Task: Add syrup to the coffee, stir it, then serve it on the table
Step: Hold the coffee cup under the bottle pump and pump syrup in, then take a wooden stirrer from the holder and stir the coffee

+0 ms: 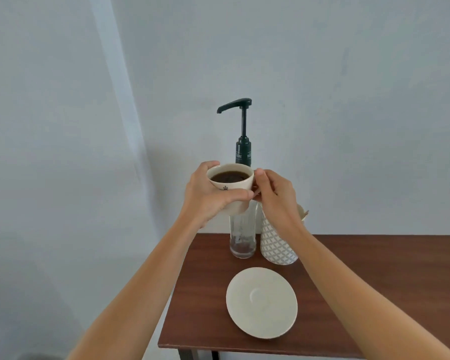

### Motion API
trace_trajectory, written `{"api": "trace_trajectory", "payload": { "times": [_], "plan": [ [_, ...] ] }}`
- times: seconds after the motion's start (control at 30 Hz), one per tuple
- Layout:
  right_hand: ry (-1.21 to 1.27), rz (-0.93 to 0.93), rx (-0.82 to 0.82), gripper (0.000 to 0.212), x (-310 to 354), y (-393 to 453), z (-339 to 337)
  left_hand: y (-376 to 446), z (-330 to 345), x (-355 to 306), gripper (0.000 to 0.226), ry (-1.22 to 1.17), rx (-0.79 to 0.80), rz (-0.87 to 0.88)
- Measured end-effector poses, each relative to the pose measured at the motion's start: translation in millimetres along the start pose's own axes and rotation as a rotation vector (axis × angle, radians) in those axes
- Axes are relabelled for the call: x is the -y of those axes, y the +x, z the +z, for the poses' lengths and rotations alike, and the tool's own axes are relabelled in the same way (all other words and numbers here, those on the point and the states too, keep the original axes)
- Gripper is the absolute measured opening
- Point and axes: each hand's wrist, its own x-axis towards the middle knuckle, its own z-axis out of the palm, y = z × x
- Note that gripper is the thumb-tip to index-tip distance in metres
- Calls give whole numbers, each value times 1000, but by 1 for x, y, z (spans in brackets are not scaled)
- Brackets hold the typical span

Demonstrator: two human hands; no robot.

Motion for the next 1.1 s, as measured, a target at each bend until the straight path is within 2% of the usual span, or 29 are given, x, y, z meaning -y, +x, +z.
{"api": "trace_trajectory", "payload": {
  "times": [0.17,0.37,0.57,1.1],
  "plan": [
    [-46,56,47,33,-31,-32,-14,-32,19,32,113,-14,58,-13],
    [-76,134,78,31,-76,-72,-30,-73,47,77,94,2,123,24],
    [-85,246,82,28,-112,-103,-39,-110,74,110,97,-4,133,18],
    [-21,315,75,31,-132,-130,-43,-135,91,139,90,21,127,116]
  ]
}}
